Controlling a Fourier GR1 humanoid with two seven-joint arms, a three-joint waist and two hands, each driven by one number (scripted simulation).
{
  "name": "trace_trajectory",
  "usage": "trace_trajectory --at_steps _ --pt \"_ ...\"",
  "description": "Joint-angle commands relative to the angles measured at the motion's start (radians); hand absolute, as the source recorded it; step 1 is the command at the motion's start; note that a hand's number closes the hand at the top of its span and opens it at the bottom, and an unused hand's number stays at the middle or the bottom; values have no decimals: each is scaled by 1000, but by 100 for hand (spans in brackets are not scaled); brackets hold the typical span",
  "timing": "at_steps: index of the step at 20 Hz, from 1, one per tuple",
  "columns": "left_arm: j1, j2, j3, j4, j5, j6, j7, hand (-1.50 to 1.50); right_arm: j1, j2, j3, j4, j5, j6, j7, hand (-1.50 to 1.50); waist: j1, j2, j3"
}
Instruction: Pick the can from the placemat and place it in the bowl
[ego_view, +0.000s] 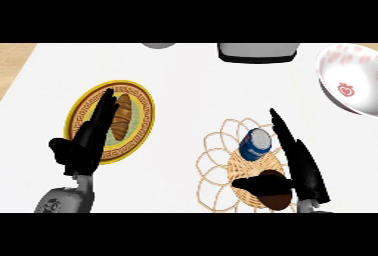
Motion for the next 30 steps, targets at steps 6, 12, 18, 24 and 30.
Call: trace_trajectory --at_steps 6,12,18,24,30 --pt "-10 -12 20 20 -15 -20 -23 0 -59 20 48 188 202 -85 7 -150 3 1 0" --pt "-23 -68 -15 -31 -75 21 52 0 -59 6 -6 242 124 -21 -55 -150 0 0 0" --pt "-17 -67 -9 24 -68 -7 -4 0 -94 -71 78 273 195 73 -138 150 3 0 0" --pt "-14 -35 46 -18 -47 -44 29 0 -54 -25 91 245 213 49 -181 150 -1 0 0" --pt "-28 -37 62 -26 -52 -45 48 0 -126 17 33 322 193 -20 -240 150 1 0 0"
